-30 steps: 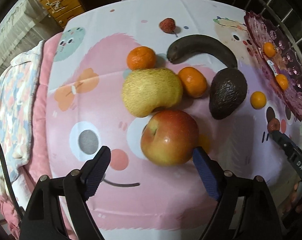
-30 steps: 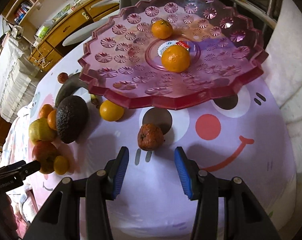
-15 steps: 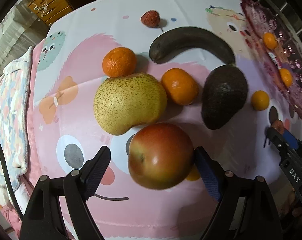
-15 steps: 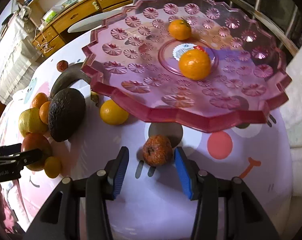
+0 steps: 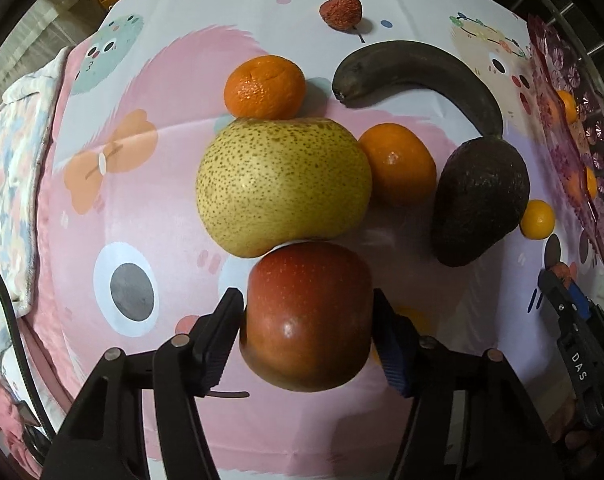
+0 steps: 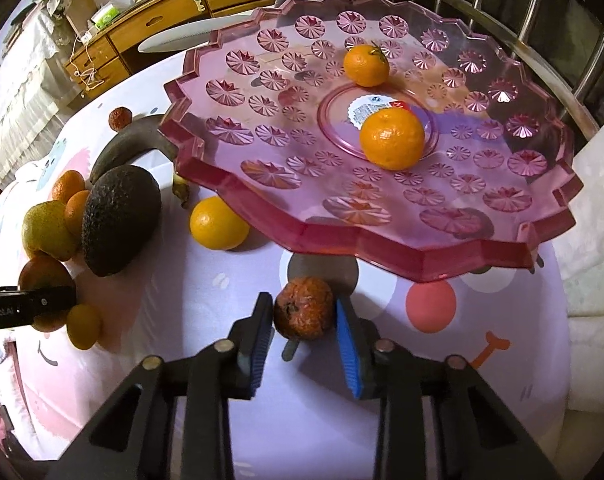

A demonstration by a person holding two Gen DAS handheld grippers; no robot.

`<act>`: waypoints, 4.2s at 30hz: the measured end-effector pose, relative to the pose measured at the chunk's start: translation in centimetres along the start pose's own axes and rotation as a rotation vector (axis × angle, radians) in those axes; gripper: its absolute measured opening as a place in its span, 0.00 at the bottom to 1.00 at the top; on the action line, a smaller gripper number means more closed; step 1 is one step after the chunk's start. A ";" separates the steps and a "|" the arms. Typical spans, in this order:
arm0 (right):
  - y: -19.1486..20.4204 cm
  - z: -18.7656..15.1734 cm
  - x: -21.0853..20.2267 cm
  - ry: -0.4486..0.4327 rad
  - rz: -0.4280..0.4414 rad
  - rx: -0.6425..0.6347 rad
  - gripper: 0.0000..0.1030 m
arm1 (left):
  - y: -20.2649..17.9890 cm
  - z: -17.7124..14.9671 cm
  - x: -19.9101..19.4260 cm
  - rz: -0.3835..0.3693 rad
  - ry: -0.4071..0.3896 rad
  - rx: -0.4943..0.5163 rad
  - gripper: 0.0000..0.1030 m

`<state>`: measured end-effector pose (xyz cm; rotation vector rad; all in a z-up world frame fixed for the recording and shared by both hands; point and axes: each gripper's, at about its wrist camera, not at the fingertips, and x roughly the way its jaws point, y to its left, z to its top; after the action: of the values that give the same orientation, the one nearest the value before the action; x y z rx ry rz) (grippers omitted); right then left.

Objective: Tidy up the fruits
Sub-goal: 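Close the left gripper on the red apple while the right gripper grasps the lychee, then carry the red apple with the left gripper over the pink bowl, then open the left gripper to drop the apple while the right gripper drops the lychee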

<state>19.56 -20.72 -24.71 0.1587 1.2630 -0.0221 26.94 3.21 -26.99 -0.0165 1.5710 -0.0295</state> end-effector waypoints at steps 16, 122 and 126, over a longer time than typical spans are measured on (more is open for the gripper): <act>1.2 -1.0 -1.4 0.013 0.015 -0.032 0.29 | 2.8 -3.2 -1.8 -0.018 -0.031 -0.020 0.59; -12.9 9.5 -4.2 -0.055 0.188 -0.316 0.43 | -21.0 4.5 -8.3 -0.112 -0.371 -0.077 0.82; -12.6 9.4 -4.9 -0.053 0.194 -0.305 0.43 | -19.9 3.3 -9.9 -0.127 -0.390 -0.092 0.82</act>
<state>25.67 -34.73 -18.63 0.0158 1.1788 0.3296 30.11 -16.43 -16.54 -0.1842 1.1786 -0.0506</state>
